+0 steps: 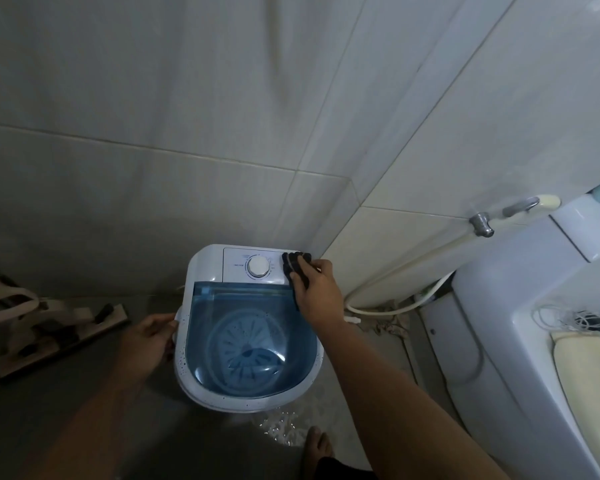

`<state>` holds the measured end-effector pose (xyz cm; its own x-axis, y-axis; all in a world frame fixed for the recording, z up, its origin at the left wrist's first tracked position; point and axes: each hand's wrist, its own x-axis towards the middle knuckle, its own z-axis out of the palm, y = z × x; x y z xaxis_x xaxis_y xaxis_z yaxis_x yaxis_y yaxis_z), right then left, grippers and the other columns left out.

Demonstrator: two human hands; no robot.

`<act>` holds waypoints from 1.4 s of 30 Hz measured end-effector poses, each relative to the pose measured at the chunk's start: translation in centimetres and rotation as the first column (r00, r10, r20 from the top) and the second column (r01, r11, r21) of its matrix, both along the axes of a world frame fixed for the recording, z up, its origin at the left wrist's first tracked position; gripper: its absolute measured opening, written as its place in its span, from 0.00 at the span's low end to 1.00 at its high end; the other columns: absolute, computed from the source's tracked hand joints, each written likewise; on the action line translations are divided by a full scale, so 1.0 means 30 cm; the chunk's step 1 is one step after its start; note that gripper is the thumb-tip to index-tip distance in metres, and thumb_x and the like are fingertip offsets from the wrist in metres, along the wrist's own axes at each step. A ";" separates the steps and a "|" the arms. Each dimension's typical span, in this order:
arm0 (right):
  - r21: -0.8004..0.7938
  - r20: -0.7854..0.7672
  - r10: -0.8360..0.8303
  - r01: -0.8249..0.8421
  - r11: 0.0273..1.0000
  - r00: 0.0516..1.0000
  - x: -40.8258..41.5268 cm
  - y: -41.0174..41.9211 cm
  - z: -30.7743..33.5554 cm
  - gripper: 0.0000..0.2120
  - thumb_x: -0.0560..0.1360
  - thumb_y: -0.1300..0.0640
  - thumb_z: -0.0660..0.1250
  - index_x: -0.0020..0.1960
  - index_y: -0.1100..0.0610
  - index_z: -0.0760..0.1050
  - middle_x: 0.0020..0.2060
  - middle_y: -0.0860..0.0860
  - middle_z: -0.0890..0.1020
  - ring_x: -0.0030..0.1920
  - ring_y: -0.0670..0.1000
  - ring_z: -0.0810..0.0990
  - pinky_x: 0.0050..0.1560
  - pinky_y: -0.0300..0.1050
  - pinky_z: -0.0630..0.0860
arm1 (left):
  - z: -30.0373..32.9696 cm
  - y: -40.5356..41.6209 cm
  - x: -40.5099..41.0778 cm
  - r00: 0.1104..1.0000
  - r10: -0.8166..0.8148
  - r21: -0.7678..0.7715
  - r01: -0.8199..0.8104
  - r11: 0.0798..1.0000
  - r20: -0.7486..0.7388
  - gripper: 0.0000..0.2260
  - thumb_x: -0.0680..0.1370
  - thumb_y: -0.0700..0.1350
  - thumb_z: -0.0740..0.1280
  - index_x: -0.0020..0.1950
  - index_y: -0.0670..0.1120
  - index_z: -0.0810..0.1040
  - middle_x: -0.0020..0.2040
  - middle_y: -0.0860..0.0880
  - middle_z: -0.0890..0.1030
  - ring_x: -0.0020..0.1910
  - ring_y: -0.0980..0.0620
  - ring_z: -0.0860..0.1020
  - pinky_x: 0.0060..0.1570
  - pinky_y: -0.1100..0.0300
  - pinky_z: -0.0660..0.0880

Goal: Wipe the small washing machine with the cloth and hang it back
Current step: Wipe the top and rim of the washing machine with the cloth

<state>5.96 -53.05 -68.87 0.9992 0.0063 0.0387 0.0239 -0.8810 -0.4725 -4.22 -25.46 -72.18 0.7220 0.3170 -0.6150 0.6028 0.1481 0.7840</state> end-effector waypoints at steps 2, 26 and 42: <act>-0.063 -0.021 0.021 -0.022 0.998 1.000 0.002 -0.013 0.001 0.23 0.81 0.45 0.64 0.75 0.49 0.70 0.67 0.54 0.69 0.59 0.57 0.79 0.56 0.53 0.81 | -0.008 0.002 0.001 1.000 0.014 0.006 -0.014 1.000 -0.003 0.05 0.80 0.39 0.67 0.53 0.47 0.80 0.53 0.37 0.84 0.49 0.38 0.82 0.56 0.40 0.78; 0.203 -0.015 -0.161 0.161 0.966 0.987 0.049 -0.032 -0.012 0.20 0.83 0.48 0.63 0.71 0.56 0.75 0.59 0.57 0.74 0.54 0.54 0.79 0.53 0.35 0.68 | -0.007 0.001 0.001 1.000 -0.021 0.028 0.020 0.999 0.007 0.06 0.80 0.39 0.66 0.56 0.45 0.80 0.52 0.40 0.84 0.51 0.39 0.82 0.55 0.42 0.78; 0.086 0.048 -0.107 0.103 0.991 0.993 0.062 -0.006 -0.015 0.19 0.82 0.48 0.64 0.71 0.52 0.76 0.64 0.55 0.73 0.55 0.55 0.80 0.52 0.43 0.75 | 0.040 -0.007 0.001 0.999 -0.043 0.010 0.043 0.999 -0.017 0.08 0.80 0.39 0.66 0.59 0.43 0.79 0.52 0.40 0.82 0.47 0.41 0.81 0.44 0.54 0.76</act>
<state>7.83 -53.24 -69.31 0.9908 -0.1040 0.0866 -0.0403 -0.8374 -0.5452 -4.17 -25.67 -70.99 0.7248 0.2919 -0.6240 0.6214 0.1139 0.7751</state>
